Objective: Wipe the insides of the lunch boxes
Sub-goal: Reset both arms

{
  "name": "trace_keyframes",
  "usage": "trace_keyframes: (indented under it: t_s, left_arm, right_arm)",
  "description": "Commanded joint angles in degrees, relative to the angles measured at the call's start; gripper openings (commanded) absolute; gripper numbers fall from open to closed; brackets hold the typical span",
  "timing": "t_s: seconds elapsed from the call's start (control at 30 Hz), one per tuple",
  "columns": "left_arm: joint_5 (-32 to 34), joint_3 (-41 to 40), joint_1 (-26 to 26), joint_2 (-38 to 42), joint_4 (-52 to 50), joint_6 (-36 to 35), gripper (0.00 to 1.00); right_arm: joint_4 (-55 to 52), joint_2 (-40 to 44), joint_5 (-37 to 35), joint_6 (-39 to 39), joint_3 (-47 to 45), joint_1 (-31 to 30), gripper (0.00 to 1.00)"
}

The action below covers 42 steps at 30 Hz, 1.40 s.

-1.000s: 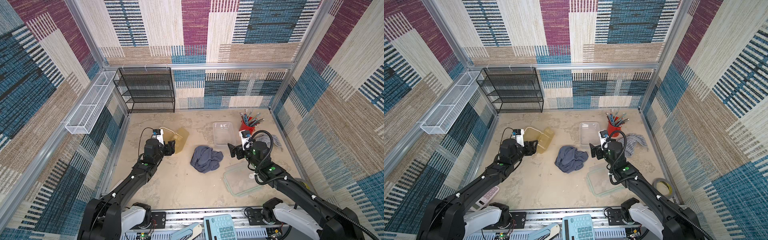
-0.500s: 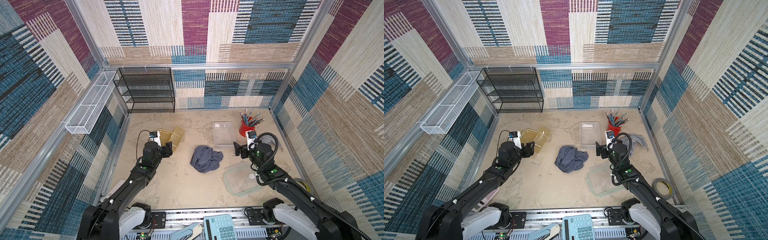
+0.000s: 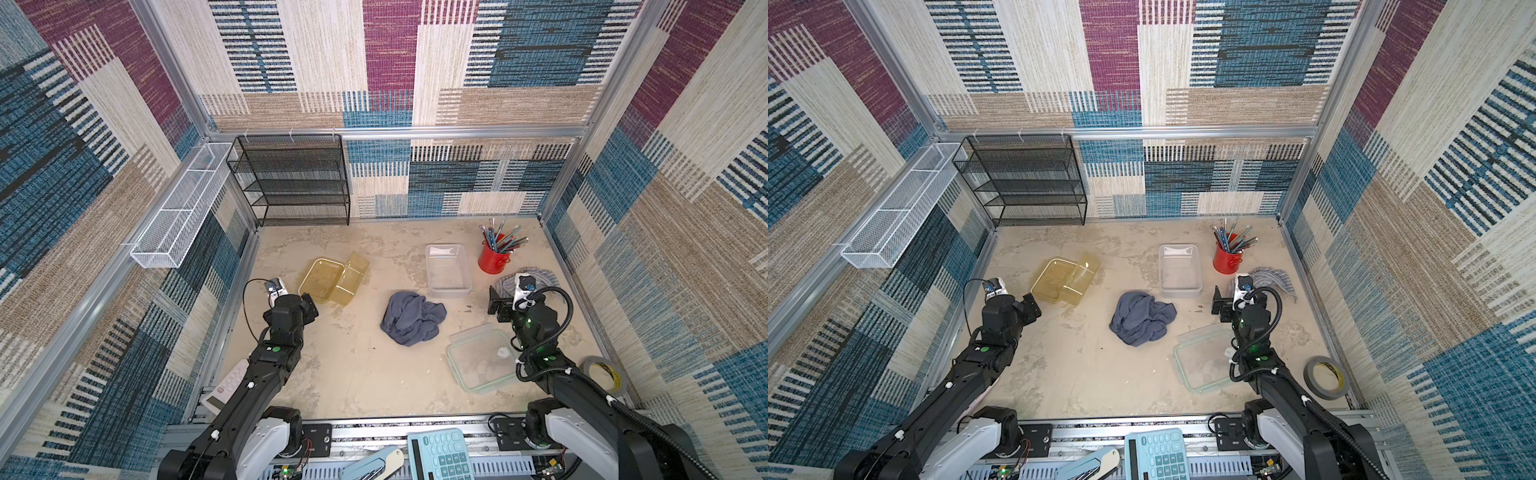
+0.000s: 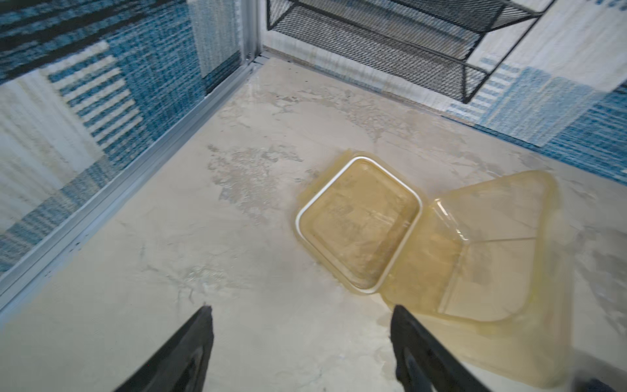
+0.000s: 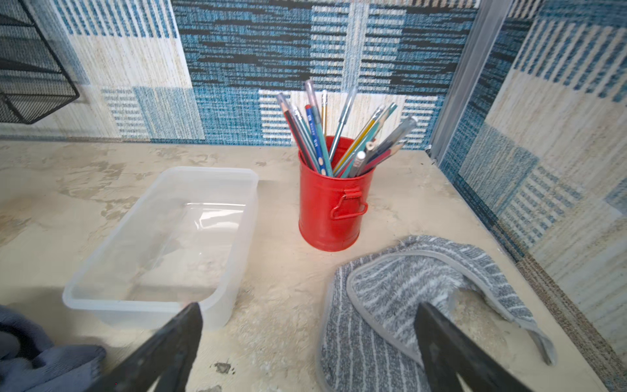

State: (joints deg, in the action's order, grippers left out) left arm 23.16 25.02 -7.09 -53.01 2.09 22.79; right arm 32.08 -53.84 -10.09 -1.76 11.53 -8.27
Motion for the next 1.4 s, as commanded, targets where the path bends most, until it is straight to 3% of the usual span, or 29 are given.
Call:
trace_keyframes:
  t_s: [0.0,0.2,0.37,0.6,0.73,0.8,0.87,0.9,0.97,1.03,1.1,1.2,1.27,1.37]
  left_arm:
    - [2.22,-0.87,2.21,0.21,1.34,0.62,0.83]
    - [7.32,-5.47,2.43,-2.72,16.02,-6.72,0.85]
    - [8.09,-10.22,2.43,-7.51,29.40,-12.17,0.87]
    - [4.92,-12.60,2.42,-17.37,48.17,-17.50,0.91]
    - [2.16,-12.70,2.43,-25.88,58.22,-20.27,0.93]
    - [-1.04,-13.21,2.28,-32.11,68.12,-23.67,0.93]
    - [-6.35,-13.27,1.99,-31.76,64.71,-24.65,0.93]
    - [-7.34,-12.49,1.99,-32.07,62.72,-24.56,0.93]
    - [-5.79,-9.04,2.02,-37.27,64.91,-26.19,0.95]
    - [-8.44,-3.52,2.54,-33.38,46.39,-24.46,0.93]
    - [-12.17,-2.44,4.73,-35.85,49.75,-24.34,0.92]
    - [-12.74,-1.43,4.96,-34.24,44.65,-23.40,0.92]
    - [-12.37,-2.56,4.98,-35.65,49.55,-24.01,1.00]
    - [-12.63,-2.85,4.91,-34.92,48.93,-23.98,1.00]
  right_arm:
    - [10.91,-1.54,-0.31,0.54,-2.06,1.25,0.98]
    - [25.14,-9.36,-1.19,1.93,-5.48,2.42,0.98]
    - [33.14,-20.39,-1.31,1.33,-2.73,2.69,0.98]
    - [40.32,-31.23,0.10,-2.27,0.51,3.44,0.98]
    - [38.62,-31.88,4.04,-0.17,1.40,6.07,0.98]
    - [45.24,-35.25,4.90,0.81,-0.64,7.22,0.98]
    - [41.17,-33.60,5.39,0.85,0.10,7.25,0.98]
    - [44.11,-34.86,5.60,0.54,-0.14,7.31,0.98]
    - [41.61,-34.05,6.33,0.78,0.25,7.54,0.98]
    - [41.64,-34.05,6.77,0.83,0.46,7.68,0.98]
    - [42.58,-34.44,6.88,0.80,0.29,7.83,0.99]
    - [41.93,-34.17,6.92,0.84,0.35,7.83,0.98]
    - [42.16,-34.32,6.92,0.84,0.31,7.82,0.98]
    - [41.89,-34.22,6.93,0.80,0.41,7.78,0.98]
